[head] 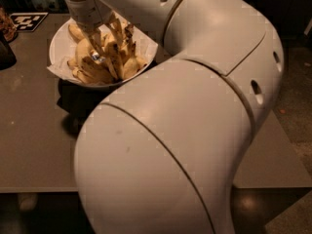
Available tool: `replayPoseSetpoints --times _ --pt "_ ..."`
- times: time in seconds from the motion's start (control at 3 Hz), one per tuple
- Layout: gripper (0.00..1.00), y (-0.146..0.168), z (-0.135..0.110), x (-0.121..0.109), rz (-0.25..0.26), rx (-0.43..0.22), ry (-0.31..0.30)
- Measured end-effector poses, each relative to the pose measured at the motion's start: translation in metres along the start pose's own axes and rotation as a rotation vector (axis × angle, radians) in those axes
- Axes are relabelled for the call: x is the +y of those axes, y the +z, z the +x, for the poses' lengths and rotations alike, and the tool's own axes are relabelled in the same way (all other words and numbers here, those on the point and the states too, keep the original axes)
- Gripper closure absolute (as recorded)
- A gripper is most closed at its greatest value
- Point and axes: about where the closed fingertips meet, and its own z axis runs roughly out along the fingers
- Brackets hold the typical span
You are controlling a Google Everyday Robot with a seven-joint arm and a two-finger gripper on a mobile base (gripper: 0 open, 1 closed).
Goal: Pick banana from white bowl
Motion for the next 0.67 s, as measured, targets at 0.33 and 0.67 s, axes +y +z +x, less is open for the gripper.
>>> replayPoseSetpoints --times 0.33,0.67 --pt "0.58 -0.0001 0.0000 0.0000 0.000 0.000 0.000" --pt "0.46 0.0006 0.0002 -0.0001 0.000 0.001 0.000"
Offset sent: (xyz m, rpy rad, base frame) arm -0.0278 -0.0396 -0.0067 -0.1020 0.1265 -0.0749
